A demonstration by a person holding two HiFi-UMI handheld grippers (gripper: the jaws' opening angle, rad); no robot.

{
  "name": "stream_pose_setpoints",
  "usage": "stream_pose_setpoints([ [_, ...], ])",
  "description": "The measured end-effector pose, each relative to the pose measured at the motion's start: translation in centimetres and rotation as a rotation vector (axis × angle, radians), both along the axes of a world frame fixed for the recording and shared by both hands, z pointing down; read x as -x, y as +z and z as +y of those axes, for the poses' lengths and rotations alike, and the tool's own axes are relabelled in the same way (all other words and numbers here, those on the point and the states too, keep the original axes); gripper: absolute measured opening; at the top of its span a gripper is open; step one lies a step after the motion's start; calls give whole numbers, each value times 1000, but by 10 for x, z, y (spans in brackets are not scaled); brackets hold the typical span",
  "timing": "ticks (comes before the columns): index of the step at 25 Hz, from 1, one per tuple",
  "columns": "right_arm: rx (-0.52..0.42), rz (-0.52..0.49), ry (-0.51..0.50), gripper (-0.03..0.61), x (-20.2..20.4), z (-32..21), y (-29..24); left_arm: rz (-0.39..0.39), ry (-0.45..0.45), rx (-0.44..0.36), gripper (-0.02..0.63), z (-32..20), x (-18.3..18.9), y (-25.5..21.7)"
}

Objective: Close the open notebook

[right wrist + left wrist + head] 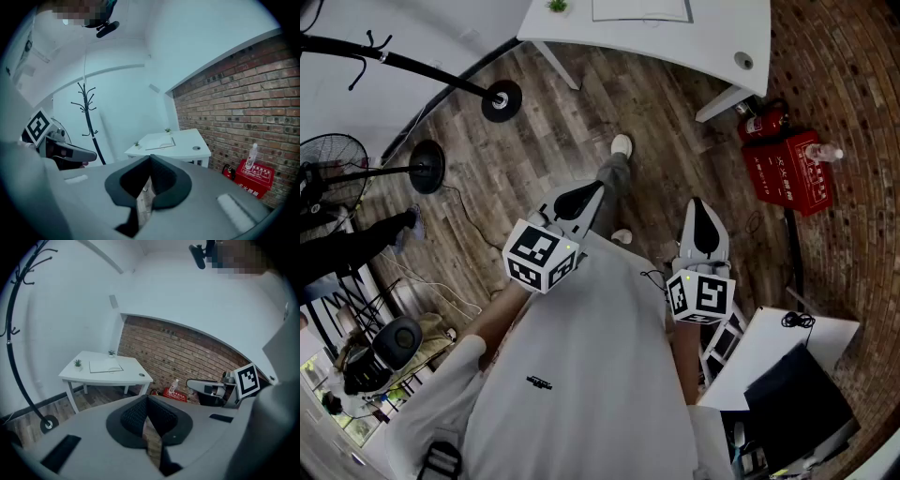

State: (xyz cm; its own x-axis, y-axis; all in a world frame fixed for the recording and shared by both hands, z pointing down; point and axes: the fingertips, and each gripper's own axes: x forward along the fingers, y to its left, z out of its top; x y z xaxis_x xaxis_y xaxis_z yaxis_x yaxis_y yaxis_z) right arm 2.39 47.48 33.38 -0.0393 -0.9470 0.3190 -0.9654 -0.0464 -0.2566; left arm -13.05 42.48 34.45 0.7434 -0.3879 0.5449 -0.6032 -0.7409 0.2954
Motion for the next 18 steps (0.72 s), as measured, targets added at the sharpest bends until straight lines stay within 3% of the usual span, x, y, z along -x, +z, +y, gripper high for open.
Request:
stream_pose_setpoints([
  [9,-43,10,-71,11,48,42,-32,30,-15,-31,3,44,3,-33],
  [18,-110,-14,-43,11,73,18,-55,86,15,-33,3,19,29,-46],
])
